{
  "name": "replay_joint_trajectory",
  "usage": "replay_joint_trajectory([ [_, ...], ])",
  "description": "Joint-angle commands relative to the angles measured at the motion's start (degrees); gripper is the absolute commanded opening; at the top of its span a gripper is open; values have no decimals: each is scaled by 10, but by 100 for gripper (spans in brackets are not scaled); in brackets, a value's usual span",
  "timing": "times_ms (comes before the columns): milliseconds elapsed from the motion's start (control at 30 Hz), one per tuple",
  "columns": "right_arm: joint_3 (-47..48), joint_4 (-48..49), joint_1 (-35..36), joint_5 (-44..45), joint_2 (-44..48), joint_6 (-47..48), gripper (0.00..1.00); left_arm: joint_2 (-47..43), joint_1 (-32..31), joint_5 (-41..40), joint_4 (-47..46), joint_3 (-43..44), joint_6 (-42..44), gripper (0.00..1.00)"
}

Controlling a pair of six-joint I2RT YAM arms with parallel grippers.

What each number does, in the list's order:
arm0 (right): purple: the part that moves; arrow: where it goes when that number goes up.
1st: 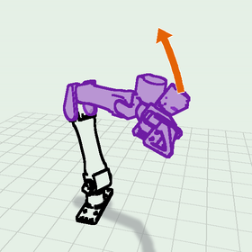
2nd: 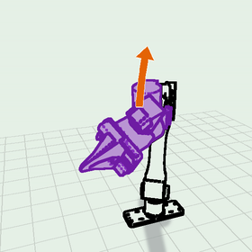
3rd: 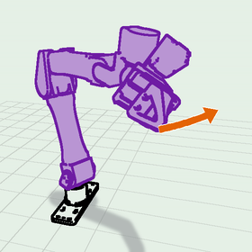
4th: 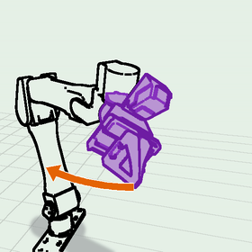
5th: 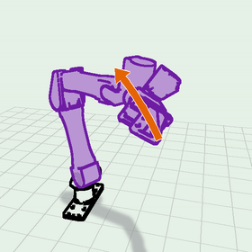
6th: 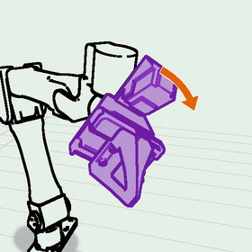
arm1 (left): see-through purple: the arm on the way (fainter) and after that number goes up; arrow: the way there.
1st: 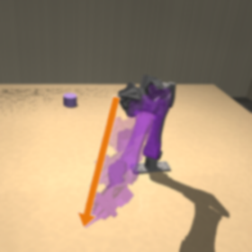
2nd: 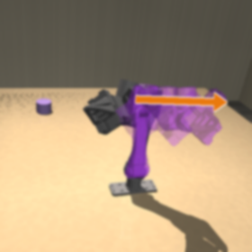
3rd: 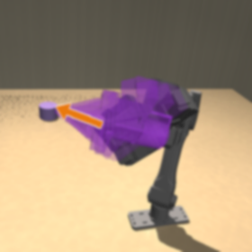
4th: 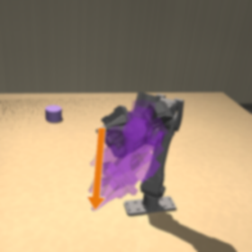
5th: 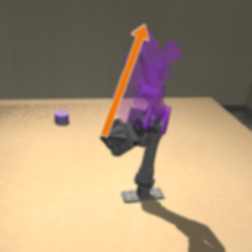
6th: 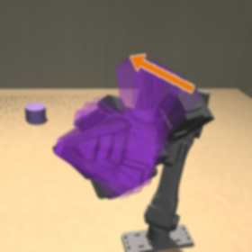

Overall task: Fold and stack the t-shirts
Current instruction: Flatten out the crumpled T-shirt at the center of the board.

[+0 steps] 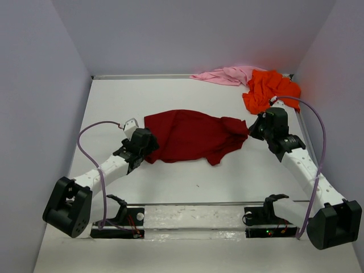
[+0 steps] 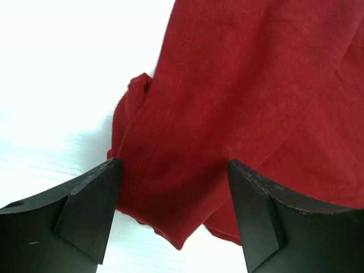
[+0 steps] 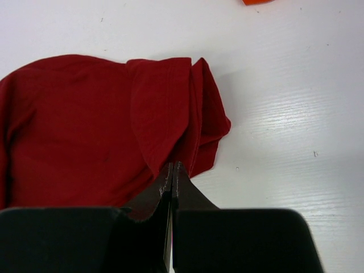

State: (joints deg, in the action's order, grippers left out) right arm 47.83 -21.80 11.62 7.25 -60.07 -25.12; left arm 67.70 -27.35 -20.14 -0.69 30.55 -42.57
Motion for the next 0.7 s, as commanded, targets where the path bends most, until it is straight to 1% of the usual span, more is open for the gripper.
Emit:
replay_joint_trajectory([
  [0, -1, 28, 9, -2, -1, 3, 0, 5, -3, -46, -12, 7, -9, 84],
  [100, -2, 28, 9, 0, -1, 4, 0, 3, -15, -73, -5, 11, -7, 84],
  [200, -2, 27, 9, 2, -2, 4, 0, 1, -19, -75, -1, 7, -6, 84],
  [367, 2, 28, 14, 3, -9, 6, 0, -6, -50, -52, -2, -9, -29, 84],
  [433, 2, 28, 14, 3, -12, 5, 0, -9, -72, -43, -4, -15, -44, 84],
  [567, 2, 28, 14, 7, -12, 5, 0, -6, -98, -12, -22, -36, -66, 84],
  [667, 3, 28, 14, 7, -14, 6, 0, 1, -123, -7, -32, -49, -81, 84],
])
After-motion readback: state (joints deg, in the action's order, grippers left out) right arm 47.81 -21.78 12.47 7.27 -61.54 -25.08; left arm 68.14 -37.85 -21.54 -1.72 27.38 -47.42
